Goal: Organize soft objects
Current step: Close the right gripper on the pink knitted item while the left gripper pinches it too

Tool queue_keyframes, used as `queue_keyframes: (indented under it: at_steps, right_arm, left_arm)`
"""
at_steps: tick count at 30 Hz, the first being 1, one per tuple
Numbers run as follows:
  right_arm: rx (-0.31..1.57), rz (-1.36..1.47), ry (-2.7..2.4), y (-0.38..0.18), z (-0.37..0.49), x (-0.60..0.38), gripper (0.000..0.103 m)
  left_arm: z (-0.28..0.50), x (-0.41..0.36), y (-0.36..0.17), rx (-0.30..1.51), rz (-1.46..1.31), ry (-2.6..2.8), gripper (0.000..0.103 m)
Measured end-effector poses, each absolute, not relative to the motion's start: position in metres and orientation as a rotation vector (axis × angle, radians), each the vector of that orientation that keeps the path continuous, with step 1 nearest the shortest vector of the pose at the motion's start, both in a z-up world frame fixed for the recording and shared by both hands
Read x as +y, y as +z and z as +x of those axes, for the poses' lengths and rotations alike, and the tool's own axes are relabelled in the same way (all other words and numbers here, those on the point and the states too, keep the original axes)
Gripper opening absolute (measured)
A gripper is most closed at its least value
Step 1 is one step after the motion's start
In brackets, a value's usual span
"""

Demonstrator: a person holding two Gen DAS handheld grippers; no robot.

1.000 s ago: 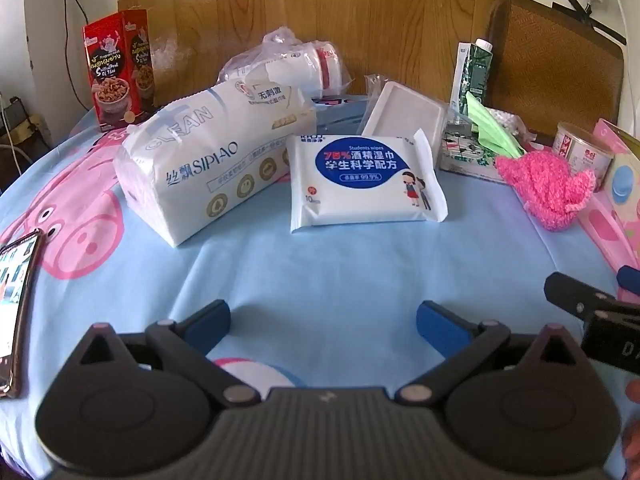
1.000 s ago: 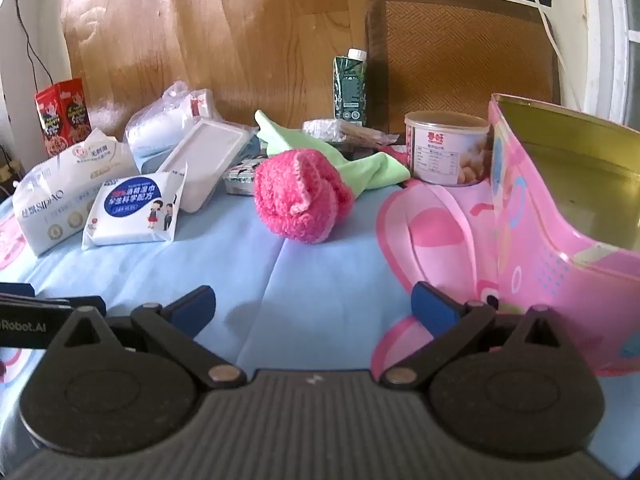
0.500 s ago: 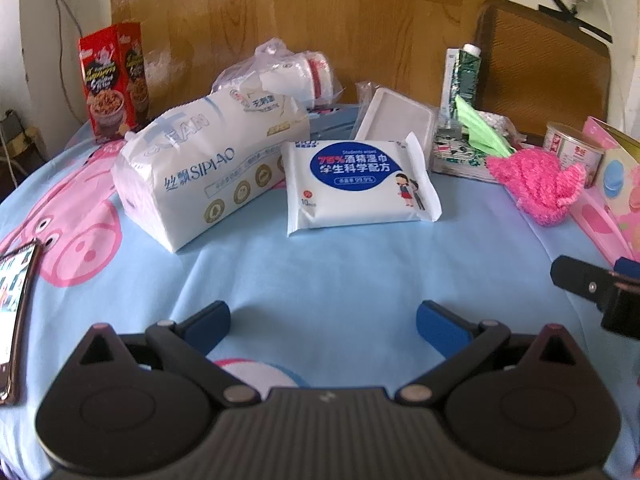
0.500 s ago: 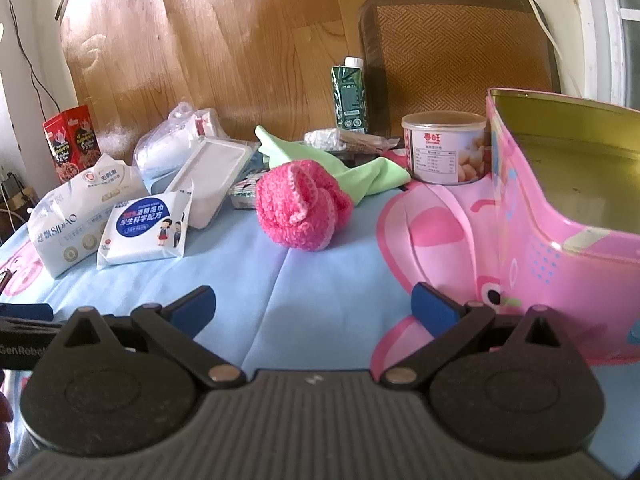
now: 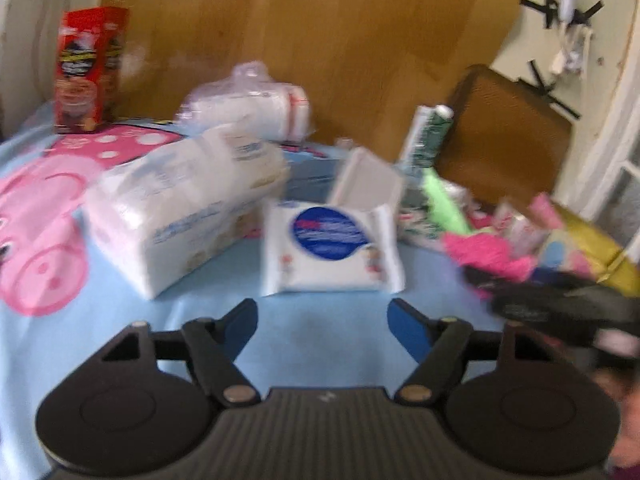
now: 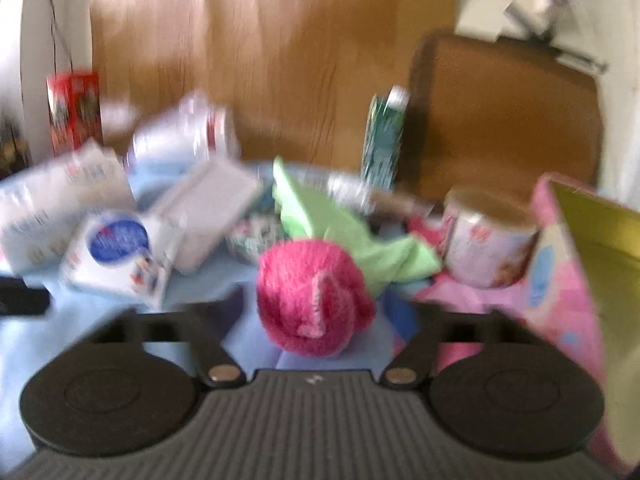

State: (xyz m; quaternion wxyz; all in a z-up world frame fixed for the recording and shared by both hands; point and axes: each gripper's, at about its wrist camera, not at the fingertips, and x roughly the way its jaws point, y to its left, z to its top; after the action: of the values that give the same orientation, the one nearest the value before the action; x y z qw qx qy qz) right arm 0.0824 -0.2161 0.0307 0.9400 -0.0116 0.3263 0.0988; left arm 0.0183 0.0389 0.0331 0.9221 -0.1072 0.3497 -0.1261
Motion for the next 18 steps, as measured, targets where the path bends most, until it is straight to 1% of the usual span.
queue_keyframes:
  at_steps: [2, 5, 8, 9, 11, 12, 15, 18]
  right_arm:
    - [0.678, -0.009, 0.208, 0.032, 0.074, -0.220, 0.054]
    - [0.678, 0.009, 0.300, 0.040, 0.034, -0.222, 0.054]
    - [0.654, -0.040, 0.345, 0.042, -0.003, -0.223, 0.054]
    - [0.640, -0.056, 0.352, 0.041, -0.013, -0.222, 0.054]
    - [0.614, -0.089, 0.332, 0.042, -0.020, -0.218, 0.052]
    - [0.604, -0.093, 0.314, 0.043, -0.021, -0.221, 0.050]
    - [0.560, -0.029, 0.253, 0.053, -0.025, -0.242, 0.049]
    - [0.444, -0.030, 0.147, 0.076, -0.036, -0.267, 0.049]
  left_arm:
    - [0.022, 0.034, 0.035, 0.747, -0.259, -0.323, 0.060]
    - [0.030, 0.020, 0.037, 0.791, -0.306, -0.469, 0.059]
    - [0.037, -0.005, 0.031, 0.864, -0.340, -0.644, 0.058]
    - [0.038, -0.016, 0.026, 0.898, -0.337, -0.683, 0.051]
    - [0.039, -0.034, 0.019, 0.952, -0.332, -0.737, 0.044]
    - [0.039, -0.041, 0.019, 0.952, -0.336, -0.744, 0.043]
    - [0.039, -0.064, 0.035, 0.915, -0.306, -0.784, 0.042]
    - [0.042, -0.097, 0.066, 0.831, -0.255, -0.869, 0.042]
